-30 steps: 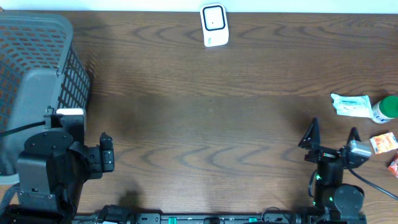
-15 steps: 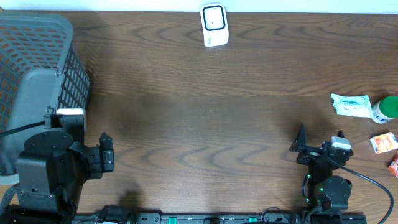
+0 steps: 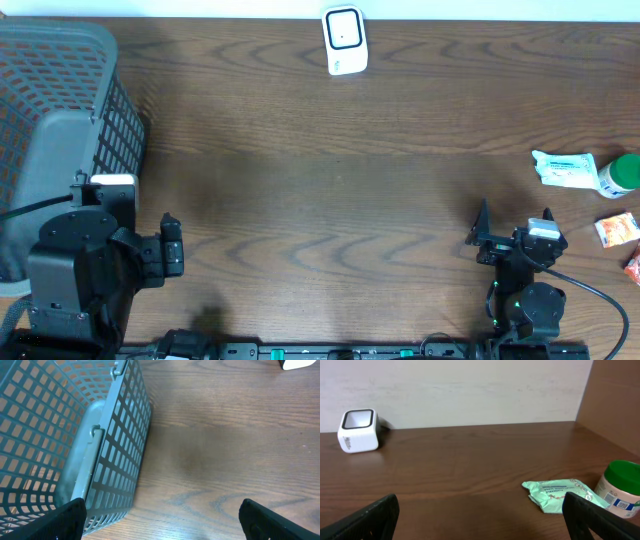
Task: Scan the item barcode
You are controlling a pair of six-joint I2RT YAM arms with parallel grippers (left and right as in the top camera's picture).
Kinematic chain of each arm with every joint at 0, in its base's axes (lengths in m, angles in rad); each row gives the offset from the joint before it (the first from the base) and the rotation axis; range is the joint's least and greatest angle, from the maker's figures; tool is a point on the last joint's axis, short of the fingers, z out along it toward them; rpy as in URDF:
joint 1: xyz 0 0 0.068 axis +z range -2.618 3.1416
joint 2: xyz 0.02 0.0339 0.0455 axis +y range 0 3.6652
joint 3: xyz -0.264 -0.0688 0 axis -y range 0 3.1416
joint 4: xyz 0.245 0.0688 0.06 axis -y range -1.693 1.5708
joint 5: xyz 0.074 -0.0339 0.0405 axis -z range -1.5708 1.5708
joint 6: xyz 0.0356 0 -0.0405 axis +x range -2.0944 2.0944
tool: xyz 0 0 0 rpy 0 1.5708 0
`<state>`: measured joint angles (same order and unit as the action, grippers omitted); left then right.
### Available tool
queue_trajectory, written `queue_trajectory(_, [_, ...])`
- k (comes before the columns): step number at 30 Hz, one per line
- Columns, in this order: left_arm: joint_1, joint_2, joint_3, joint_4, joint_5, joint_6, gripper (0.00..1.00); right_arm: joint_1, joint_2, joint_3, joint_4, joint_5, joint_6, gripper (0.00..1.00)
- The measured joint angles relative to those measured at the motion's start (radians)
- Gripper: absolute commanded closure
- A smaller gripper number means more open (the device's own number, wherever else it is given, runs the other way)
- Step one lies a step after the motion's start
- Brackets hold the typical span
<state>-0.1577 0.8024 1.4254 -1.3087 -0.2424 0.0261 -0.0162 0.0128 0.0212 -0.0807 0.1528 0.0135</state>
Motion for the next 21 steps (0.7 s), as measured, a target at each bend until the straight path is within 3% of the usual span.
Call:
queue_trajectory(15, [0.000, 0.000, 0.000, 0.001, 0.000, 0.001, 0.02, 0.000, 0.000, 0.000, 0.000, 0.000, 0.000, 0.01])
queue_trajectory(18, [0.001, -0.002, -0.003, 0.067, 0.001, 0.002, 0.02, 0.000, 0.000, 0.000, 0.000, 0.000, 0.000, 0.01])
queue_trajectory(21, [0.001, -0.029, -0.057, 0.232, 0.004, 0.009, 0.02, 0.000, 0.000, 0.000, 0.000, 0.000, 0.000, 0.01])
